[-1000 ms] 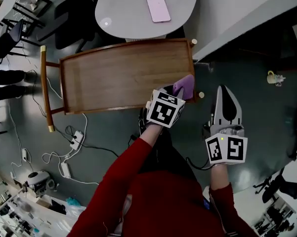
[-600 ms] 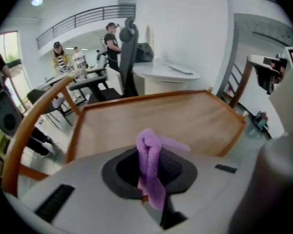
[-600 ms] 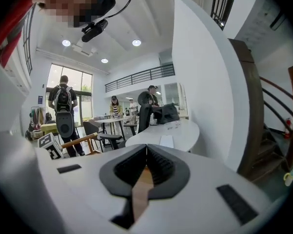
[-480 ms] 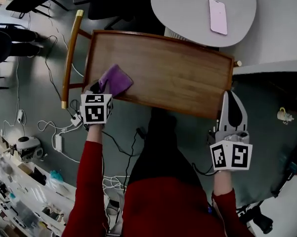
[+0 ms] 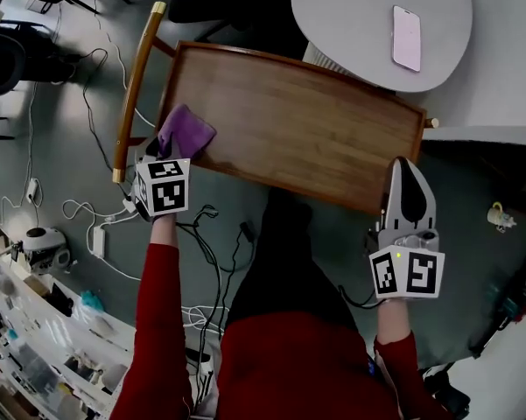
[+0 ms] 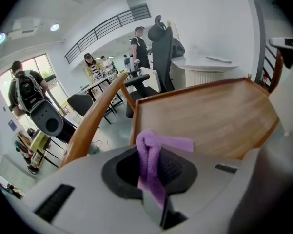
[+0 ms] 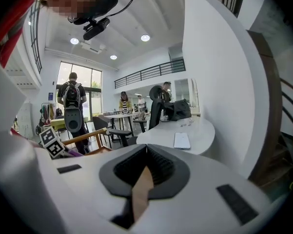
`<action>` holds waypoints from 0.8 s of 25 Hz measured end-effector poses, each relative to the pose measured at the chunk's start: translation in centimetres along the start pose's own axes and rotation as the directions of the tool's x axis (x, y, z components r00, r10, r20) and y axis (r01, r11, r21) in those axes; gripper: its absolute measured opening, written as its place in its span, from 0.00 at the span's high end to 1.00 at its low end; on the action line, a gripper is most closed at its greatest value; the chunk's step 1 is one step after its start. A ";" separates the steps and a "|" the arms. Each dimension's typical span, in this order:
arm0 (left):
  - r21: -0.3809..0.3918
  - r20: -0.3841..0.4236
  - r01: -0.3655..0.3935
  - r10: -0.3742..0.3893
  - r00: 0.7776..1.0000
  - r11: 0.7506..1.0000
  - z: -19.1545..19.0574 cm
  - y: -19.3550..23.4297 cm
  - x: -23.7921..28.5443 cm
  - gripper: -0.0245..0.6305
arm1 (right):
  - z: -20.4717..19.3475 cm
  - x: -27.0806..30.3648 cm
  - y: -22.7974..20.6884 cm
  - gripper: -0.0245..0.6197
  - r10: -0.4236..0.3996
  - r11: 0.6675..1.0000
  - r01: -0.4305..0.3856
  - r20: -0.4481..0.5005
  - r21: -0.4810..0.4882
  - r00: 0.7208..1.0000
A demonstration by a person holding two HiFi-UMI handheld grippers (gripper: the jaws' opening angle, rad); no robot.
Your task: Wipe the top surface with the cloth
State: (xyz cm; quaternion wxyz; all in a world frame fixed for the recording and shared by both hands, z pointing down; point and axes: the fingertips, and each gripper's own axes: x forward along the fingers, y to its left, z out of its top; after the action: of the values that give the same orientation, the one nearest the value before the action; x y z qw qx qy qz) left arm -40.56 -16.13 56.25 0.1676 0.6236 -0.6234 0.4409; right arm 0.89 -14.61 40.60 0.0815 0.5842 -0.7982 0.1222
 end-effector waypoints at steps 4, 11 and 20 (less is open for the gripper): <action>0.005 0.116 -0.051 0.050 0.992 0.999 2.6 0.9 -1.7 0.88 | 0.6 -0.4 -0.6 0.94 -0.028 1.000 0.028 0.027 0.002 0.999; -0.011 0.591 0.017 -0.007 0.806 1.000 15.3 -0.3 -10.4 0.88 | 2.7 -1.7 -2.0 0.94 -0.078 0.997 0.077 0.117 0.011 0.990; 0.153 0.804 0.282 -0.285 0.521 0.947 25.0 -11.8 -22.9 0.88 | 7.6 -7.7 -4.5 0.94 -0.143 0.990 0.140 0.287 0.030 0.947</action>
State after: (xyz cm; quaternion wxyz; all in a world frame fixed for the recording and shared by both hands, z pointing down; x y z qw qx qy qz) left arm -17.32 -18.76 29.00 -0.0707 0.8489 -0.5190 0.0705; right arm 7.56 -11.10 31.72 -0.0297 0.6519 -0.7570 0.0332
